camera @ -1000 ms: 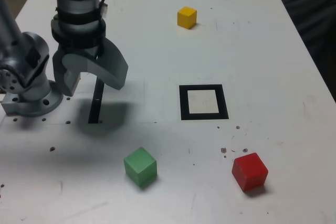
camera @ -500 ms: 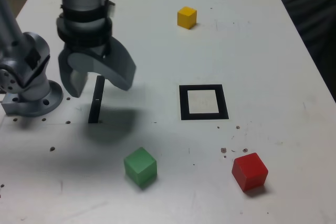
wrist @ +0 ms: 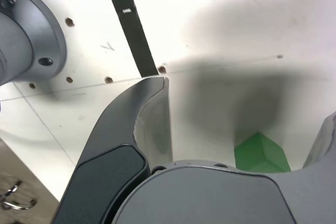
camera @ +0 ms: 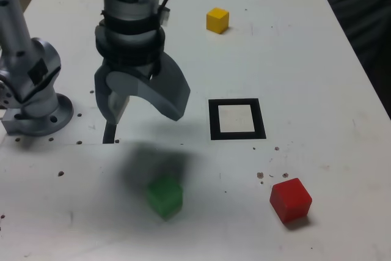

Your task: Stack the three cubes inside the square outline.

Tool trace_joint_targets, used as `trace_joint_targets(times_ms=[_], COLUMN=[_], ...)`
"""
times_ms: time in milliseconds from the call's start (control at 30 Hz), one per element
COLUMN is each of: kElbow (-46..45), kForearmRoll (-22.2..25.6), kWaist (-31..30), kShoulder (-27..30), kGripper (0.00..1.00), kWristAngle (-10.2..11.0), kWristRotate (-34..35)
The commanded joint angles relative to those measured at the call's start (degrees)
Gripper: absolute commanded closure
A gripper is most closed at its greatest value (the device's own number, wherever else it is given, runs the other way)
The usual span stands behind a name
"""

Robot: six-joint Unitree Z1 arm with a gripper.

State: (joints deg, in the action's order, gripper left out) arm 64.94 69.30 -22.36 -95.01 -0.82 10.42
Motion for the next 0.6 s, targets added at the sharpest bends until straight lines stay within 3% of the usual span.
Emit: trace_joint_targets(times_ms=[0, 567], kElbow=[2.9, 26.3], kForearmRoll=[1.3, 10.1], kWaist=[-1.2, -7.7], kShoulder=[-1.8, -17.1], kGripper=[0.01, 0.0], kWristAngle=[0.4, 1.9], kWristRotate=[0.2, -4.3])
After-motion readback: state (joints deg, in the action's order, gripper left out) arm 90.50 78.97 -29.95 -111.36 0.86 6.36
